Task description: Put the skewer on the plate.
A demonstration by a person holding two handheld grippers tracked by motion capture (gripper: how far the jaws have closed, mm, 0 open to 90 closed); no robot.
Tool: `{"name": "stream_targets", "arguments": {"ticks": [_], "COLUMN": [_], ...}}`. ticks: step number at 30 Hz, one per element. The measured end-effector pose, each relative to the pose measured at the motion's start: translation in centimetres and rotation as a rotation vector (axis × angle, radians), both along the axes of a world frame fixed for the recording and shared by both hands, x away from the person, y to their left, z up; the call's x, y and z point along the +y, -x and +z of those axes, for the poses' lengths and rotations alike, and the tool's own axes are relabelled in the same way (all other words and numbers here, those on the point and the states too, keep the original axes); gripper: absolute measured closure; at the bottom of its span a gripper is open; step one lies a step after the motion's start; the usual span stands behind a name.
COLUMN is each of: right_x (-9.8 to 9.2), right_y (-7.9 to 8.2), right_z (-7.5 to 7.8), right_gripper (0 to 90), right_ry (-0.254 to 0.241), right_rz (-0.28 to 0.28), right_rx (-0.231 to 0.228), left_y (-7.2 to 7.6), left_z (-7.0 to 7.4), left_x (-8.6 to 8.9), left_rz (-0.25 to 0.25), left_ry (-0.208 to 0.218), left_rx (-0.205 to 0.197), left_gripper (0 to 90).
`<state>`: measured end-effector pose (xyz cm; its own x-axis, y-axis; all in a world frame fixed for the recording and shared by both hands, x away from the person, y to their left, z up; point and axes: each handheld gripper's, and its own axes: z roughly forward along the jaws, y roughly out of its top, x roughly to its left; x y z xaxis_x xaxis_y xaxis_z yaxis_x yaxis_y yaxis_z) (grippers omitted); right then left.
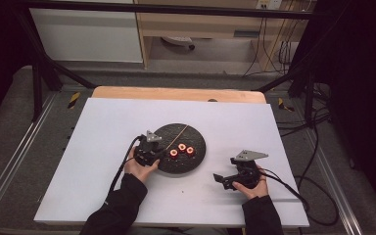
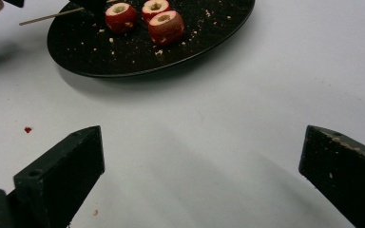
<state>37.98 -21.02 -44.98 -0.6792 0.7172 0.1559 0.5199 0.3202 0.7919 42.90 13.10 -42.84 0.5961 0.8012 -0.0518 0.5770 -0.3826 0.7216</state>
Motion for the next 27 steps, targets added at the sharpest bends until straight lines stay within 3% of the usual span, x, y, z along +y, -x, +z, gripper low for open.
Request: {"name": "stream_targets", "arguments": {"ticks": [5, 9, 15, 19, 27], "right_x": [0.0, 0.0, -0.1, -0.1, 0.0], "right_y": [0.0, 0.1, 0.1, 0.1, 0.1], "right_z": [0.1, 0.1, 0.1, 0.1, -0.1], "right_gripper": [2.1, 1.7, 1.3, 1.2, 1.1], "right_ry": [0.001, 0.000, 0.003, 0.005, 0.023], "right_rz": [-0.002, -0.005, -0.006, -0.006, -0.001], "right_rx": [0.000, -0.001, -0.001, 0.001, 0.003], "left_y": [1.2, 2.1, 3.1, 3.9, 5.7], "left_z": [1.1, 1.4, 1.4, 1.0, -0.1], "left_x": [1.4, 2.8, 5.5, 7.3, 10.0], "left_rz": [-0.048, -0.090, -0.109, -0.102, -0.098], "left_ry": [0.036, 0.045, 0.096, 0.093, 0.045], "left_rx": [-0.032, -0.039, -0.025, -0.028, -0.045], "left_gripper": [64.4, 51.1, 31.5, 23.8, 8.8]}}
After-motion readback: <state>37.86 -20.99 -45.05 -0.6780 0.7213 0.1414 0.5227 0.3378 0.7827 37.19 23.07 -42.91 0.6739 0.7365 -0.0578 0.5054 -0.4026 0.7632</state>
